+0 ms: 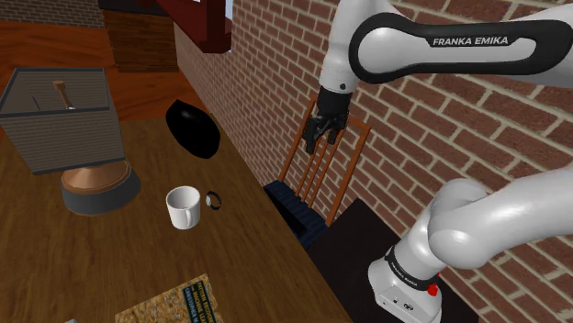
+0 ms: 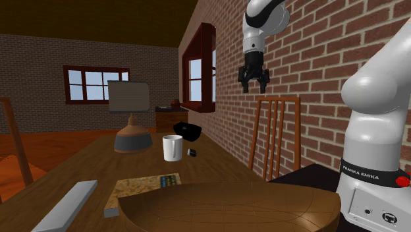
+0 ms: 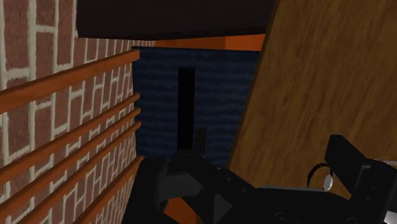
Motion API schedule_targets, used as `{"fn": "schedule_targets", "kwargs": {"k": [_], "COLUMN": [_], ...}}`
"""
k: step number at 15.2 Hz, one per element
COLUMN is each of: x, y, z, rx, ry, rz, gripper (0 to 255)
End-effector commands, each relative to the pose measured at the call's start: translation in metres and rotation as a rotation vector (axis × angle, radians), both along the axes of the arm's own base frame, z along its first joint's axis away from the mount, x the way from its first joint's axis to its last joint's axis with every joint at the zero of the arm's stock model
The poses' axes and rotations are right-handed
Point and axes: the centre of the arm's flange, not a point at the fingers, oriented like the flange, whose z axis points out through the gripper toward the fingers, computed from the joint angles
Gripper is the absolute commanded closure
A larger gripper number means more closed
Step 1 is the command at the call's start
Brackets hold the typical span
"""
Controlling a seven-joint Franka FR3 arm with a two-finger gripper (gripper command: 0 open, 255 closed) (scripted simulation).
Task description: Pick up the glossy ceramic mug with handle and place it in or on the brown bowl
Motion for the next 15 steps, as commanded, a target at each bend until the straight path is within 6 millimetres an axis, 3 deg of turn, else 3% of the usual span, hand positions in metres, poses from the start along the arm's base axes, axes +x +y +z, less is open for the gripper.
{"fn": "schedule_targets", "kwargs": {"k": [1,15], "x": [0.015,0.119], "y": [0.015,0.131], "z": [-0.015,-0.109], "rx": [0.004,0.027], "ry": [-0.003,-0.014], "rz": [-0.001,-0.004], "gripper": [0,0]}}
